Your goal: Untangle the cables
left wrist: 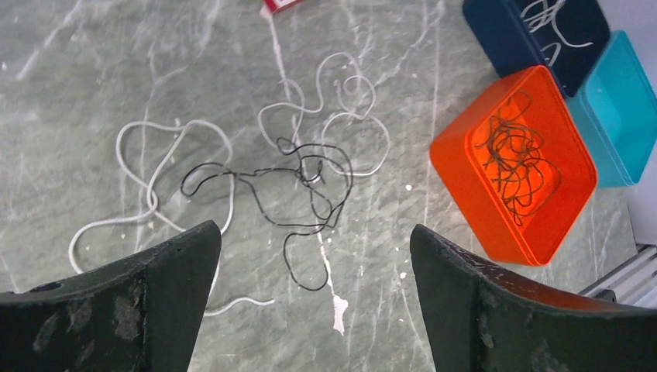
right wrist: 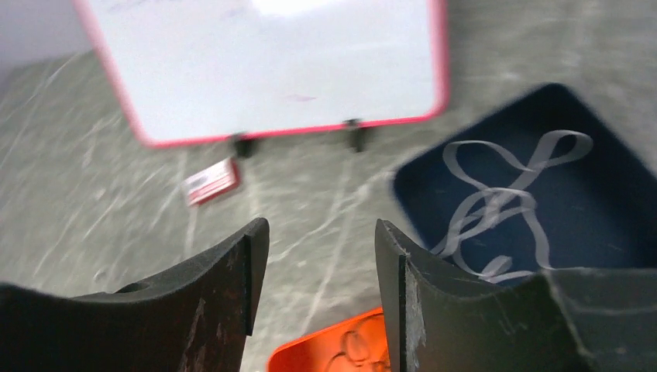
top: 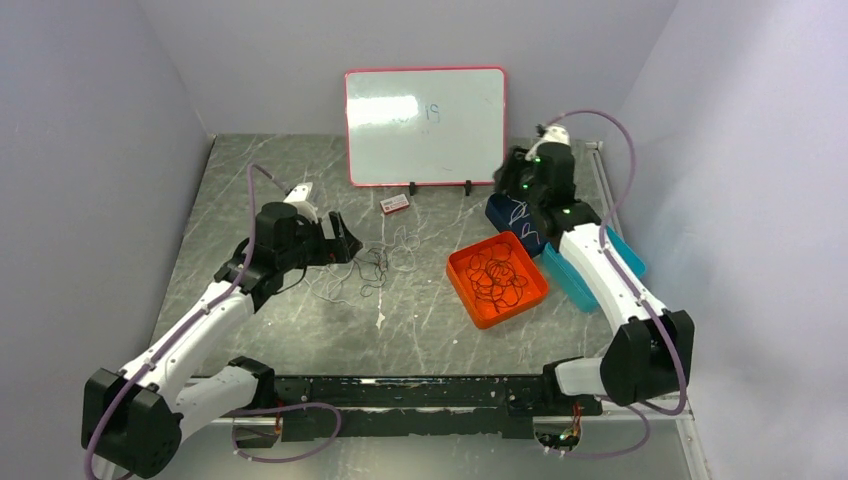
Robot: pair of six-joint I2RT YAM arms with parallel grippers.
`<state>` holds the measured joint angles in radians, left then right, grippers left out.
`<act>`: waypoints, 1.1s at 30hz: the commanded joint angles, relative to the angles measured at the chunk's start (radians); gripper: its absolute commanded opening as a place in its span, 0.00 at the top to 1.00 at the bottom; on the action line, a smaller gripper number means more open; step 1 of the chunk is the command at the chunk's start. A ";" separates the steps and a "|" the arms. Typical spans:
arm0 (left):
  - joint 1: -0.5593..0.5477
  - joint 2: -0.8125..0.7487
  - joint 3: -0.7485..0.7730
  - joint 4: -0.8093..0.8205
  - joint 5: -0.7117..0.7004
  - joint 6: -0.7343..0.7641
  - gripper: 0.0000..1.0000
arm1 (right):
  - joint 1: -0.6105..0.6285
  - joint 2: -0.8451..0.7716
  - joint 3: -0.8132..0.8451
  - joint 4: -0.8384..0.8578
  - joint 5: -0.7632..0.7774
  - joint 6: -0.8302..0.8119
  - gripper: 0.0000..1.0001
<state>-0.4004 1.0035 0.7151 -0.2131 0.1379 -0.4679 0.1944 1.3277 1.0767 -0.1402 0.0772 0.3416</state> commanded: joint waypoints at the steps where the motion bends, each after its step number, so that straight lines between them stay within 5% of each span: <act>1: 0.038 0.004 -0.030 0.053 0.010 -0.051 0.04 | 0.130 0.059 0.094 -0.098 -0.154 -0.088 0.44; 6: 0.041 -0.007 -0.036 0.054 0.017 -0.056 0.05 | 0.286 0.202 0.171 -0.169 -0.237 -0.123 0.44; 12: 0.041 -0.015 -0.042 0.064 0.076 -0.050 0.06 | 0.461 0.301 0.167 -0.168 -0.141 -0.090 0.44; 26: 0.041 -0.003 -0.059 0.123 0.105 -0.041 0.09 | 0.561 0.478 0.124 -0.103 -0.047 -0.111 0.45; 33: 0.041 -0.018 -0.059 0.132 0.121 -0.028 0.09 | 0.561 0.545 0.134 -0.070 0.007 -0.131 0.58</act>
<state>-0.3672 1.0035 0.6540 -0.1204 0.2287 -0.5110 0.7555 1.8477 1.2125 -0.2546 0.0273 0.2302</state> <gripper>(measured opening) 0.912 0.466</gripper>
